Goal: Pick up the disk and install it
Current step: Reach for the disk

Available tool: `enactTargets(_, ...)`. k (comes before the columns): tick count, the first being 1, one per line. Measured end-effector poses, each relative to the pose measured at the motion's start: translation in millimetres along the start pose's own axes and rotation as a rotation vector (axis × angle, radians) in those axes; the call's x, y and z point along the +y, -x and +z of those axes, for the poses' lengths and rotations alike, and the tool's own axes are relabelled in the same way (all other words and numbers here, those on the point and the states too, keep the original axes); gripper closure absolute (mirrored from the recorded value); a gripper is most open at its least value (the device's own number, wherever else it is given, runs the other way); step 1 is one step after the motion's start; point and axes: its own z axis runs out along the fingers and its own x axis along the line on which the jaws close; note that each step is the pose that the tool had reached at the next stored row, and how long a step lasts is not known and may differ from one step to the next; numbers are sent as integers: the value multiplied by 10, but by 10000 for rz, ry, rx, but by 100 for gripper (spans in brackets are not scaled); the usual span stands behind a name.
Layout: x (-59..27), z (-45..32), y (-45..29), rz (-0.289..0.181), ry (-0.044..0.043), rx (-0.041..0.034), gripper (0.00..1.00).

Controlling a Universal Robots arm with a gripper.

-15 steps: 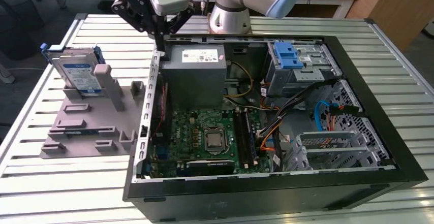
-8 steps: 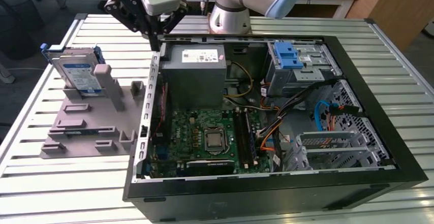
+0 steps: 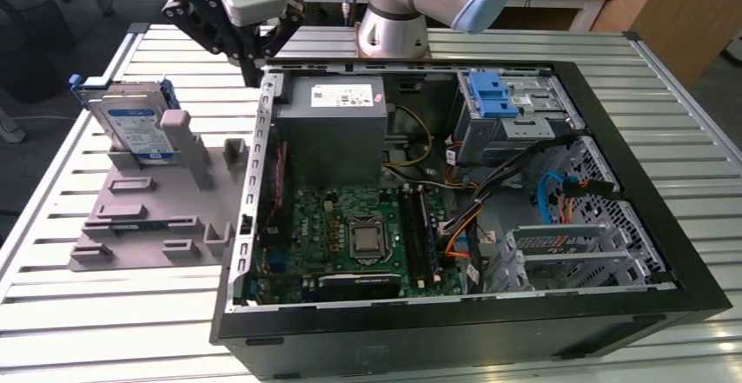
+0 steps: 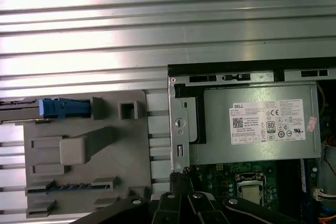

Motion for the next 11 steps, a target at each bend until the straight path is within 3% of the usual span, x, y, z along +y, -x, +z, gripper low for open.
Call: enactTargets(11,-9,8,-152,0,0,0,89)
